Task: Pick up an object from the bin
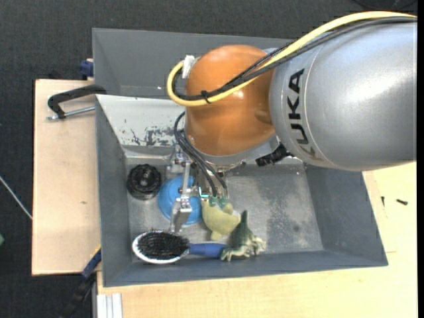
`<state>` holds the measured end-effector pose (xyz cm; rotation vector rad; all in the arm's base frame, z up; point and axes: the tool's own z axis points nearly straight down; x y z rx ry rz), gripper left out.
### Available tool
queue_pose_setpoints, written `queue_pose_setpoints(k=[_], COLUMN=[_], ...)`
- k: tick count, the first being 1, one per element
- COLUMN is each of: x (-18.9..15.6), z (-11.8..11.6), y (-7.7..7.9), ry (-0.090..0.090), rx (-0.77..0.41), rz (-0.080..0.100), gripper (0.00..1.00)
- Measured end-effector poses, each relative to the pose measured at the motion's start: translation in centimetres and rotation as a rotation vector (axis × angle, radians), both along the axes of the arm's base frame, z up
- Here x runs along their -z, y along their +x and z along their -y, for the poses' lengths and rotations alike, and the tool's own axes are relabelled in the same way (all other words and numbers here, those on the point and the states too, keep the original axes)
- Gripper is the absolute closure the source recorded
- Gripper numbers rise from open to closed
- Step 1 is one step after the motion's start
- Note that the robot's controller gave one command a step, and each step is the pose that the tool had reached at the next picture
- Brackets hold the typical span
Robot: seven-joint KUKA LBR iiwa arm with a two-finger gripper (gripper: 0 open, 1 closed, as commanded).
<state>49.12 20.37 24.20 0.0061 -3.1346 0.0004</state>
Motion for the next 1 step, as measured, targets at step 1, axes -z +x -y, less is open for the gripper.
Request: queue_pose_setpoints(k=[1], x=[15.47], z=[1.55], y=[0.7], ry=[0.006], rx=[-0.02], rz=[0.012], gripper=[0.0])
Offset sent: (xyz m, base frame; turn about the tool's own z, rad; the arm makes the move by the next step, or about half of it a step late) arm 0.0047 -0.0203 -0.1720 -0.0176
